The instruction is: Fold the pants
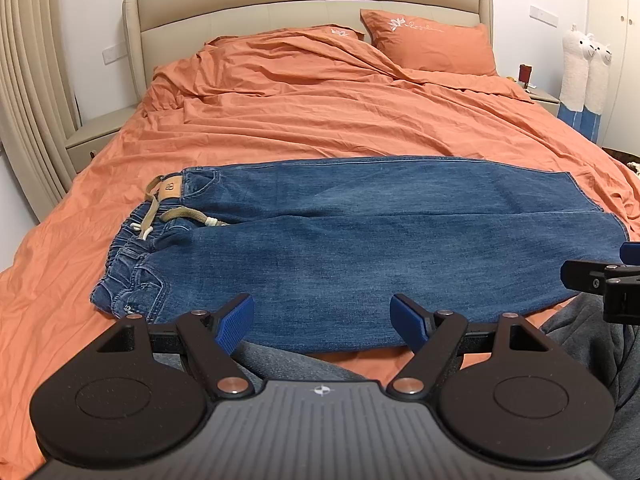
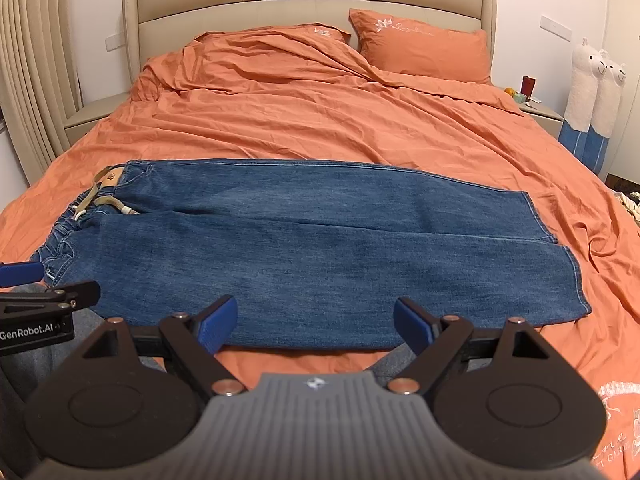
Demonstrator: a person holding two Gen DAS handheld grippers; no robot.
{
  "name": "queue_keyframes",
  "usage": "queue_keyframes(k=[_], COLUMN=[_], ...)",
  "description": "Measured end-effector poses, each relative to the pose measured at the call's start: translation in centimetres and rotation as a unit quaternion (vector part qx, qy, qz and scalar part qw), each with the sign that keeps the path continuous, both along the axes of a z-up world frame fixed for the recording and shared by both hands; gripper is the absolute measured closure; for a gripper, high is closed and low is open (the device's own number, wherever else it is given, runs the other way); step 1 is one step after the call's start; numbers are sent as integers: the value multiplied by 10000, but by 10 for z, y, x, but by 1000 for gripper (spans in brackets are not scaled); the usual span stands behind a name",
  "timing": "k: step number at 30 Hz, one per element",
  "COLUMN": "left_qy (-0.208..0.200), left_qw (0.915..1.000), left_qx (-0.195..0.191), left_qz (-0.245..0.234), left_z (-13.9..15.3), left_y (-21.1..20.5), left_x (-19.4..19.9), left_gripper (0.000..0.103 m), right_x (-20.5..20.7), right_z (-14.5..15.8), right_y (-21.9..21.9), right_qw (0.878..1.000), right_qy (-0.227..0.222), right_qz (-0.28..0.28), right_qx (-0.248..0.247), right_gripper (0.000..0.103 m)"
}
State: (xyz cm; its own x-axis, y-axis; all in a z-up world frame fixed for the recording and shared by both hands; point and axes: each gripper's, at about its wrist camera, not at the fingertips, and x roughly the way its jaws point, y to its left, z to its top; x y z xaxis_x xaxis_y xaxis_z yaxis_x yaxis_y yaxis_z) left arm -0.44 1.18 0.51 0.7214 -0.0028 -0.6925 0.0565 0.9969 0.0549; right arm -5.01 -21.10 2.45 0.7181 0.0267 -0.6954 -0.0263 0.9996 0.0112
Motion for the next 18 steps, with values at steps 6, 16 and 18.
queue_keyframes(k=[6, 16, 18], left_qy=[1, -1, -3], left_qw=[10000, 10000, 10000], left_qx=[-4, 3, -1], left_qz=[2, -10, -17], left_z=[1, -1, -2], left_y=[1, -1, -2], left_x=[0, -1, -2], left_gripper=[12, 12, 12], right_x=[1, 0, -1], right_z=[0, -2, -2], right_y=[0, -2, -2], right_qw=[10000, 10000, 10000], right_qy=[21, 10, 13], right_qz=[1, -35, -39], right_qx=[9, 29, 35], right_gripper=[21, 21, 21])
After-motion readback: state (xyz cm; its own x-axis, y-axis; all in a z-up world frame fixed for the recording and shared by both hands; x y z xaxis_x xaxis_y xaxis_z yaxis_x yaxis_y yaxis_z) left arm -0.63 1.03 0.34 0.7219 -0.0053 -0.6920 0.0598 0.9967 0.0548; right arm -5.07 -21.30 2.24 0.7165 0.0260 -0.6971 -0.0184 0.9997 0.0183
